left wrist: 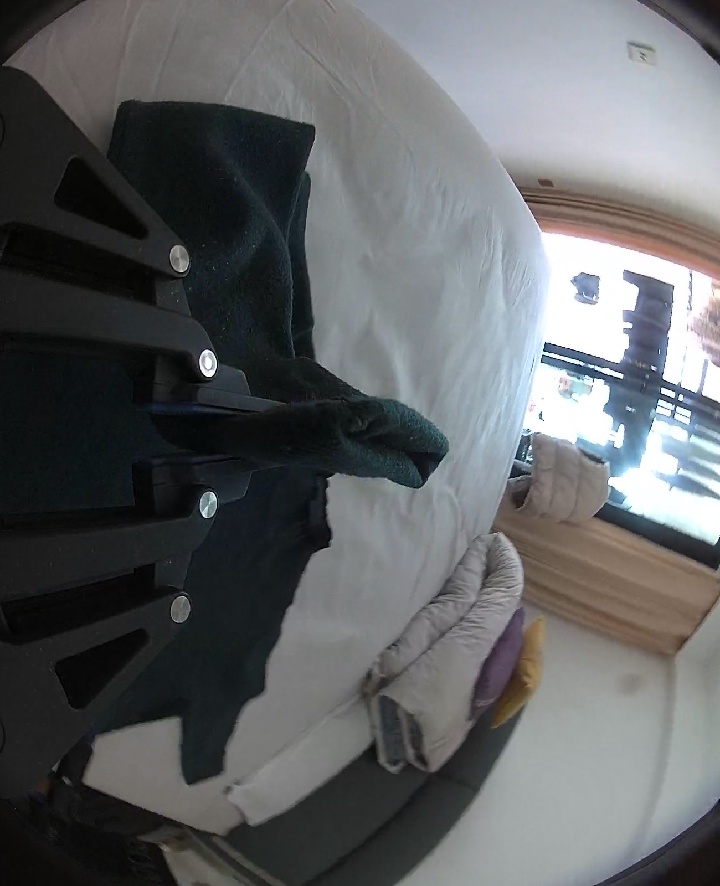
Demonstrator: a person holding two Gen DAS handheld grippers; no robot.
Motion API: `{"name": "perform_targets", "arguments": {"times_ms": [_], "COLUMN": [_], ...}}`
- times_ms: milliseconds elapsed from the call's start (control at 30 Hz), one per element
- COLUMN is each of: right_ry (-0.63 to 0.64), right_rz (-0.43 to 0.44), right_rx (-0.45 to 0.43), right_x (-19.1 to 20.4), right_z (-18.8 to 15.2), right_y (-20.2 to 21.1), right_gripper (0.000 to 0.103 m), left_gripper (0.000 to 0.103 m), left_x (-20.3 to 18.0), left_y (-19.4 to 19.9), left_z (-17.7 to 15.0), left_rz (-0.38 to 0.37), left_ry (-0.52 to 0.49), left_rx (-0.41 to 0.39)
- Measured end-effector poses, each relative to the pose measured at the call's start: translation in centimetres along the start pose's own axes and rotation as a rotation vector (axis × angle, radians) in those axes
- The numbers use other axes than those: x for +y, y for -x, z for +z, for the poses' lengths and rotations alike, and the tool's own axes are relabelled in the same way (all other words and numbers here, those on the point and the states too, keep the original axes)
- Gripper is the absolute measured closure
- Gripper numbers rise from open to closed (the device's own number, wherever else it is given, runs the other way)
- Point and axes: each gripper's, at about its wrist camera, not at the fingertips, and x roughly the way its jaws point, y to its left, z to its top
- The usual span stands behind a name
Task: Fold small clothes
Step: 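Carry the sleeve across the sweater body with the left tool and release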
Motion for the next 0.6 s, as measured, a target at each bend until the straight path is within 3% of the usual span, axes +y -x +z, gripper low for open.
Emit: {"name": "perform_targets", "arguments": {"times_ms": [100, 167, 300, 333, 433, 600], "right_ry": [-0.064, -0.098, -0.109, -0.106, -0.118, -0.175], "right_rz": [0.065, 0.130, 0.210, 0.227, 0.274, 0.328], "right_rx": [0.077, 0.153, 0.249, 0.265, 0.344, 0.416], "right_x": [-1.5, -1.9, -1.0, -0.5, 0.4, 1.3], "right_z": [2.0, 3.2, 5.7, 6.2, 7.6, 9.2], "right_y": [-2.7, -5.3, -10.4, -11.5, -15.3, -19.2], "right_gripper": [0.042, 0.022, 0.019, 0.019, 0.019, 0.019], "left_gripper": [0.095, 0.095, 0.094, 0.094, 0.094, 0.094], "left_x": [-4.8, -7.1, -8.7, -9.0, -8.3, -8.3], "left_y": [-4.4, -6.1, -7.4, -7.6, -7.3, -7.4], "left_z": [-5.7, -9.8, -15.2, -15.8, -12.0, -12.6], "left_rz": [0.083, 0.147, 0.252, 0.265, 0.294, 0.324], "left_ry": [-0.169, -0.272, -0.438, -0.464, -0.525, -0.589], "left_rx": [0.078, 0.099, 0.103, 0.098, 0.075, 0.063]}}
